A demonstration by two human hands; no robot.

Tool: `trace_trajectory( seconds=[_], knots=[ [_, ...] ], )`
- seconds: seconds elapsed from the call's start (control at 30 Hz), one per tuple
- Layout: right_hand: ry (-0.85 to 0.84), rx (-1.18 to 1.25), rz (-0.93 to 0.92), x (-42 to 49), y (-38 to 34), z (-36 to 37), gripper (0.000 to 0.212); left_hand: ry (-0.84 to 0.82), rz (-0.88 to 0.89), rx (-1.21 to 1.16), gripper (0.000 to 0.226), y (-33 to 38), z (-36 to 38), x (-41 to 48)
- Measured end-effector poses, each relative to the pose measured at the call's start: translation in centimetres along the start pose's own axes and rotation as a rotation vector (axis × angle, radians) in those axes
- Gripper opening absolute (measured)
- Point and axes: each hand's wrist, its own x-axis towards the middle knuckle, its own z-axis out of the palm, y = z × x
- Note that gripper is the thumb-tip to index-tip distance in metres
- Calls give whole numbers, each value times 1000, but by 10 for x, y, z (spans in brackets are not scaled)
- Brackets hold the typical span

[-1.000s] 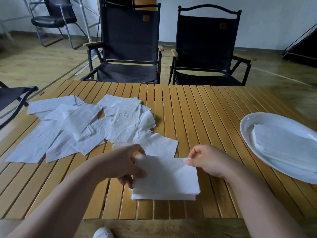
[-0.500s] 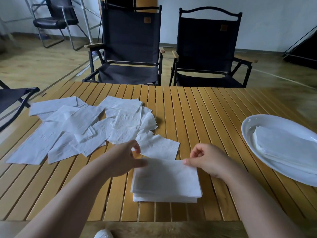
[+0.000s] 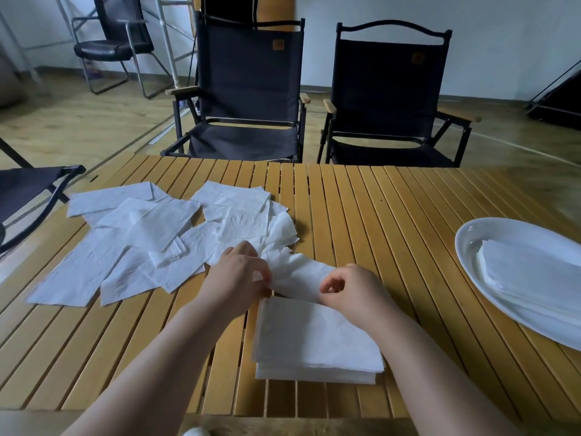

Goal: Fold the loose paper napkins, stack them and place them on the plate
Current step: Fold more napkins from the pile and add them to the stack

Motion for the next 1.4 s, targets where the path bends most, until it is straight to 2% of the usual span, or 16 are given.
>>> trace_trajectory(
  seconds=[0.27,0.5,0.57,0.67,0.73,0.97,1.23,1.3,1.4],
  knots=[
    [77,-57,-100,0,5,-1,10,71,72,11,10,12,1,1],
    [179,251,-191,-8,8,-17,10,138,101,-73,12,22,-3,-2],
    [114,330,-242,-10,9,-21,28,165,104,-131,12,27,-7,-4],
    [41,277,-293,-10,11,-26,59,197,126,-153,10,26,-8,-5],
    [61,197,-311,-9,12,-25,66,217,135,-180,10,24,-7,-5],
    [262,119,-359,-9,7,-22,41,155,147,-156,34,27,-4,-3],
    [343,188,-336,-10,5,-22,18,284,67,-311,14,23,-10,-2],
    [328,250,-304,-11,2,-27,5,331,10,-400,12,23,-14,-2],
    [222,366,-229,-13,2,-36,32,361,-64,-530,8,21,-20,-5]
  ],
)
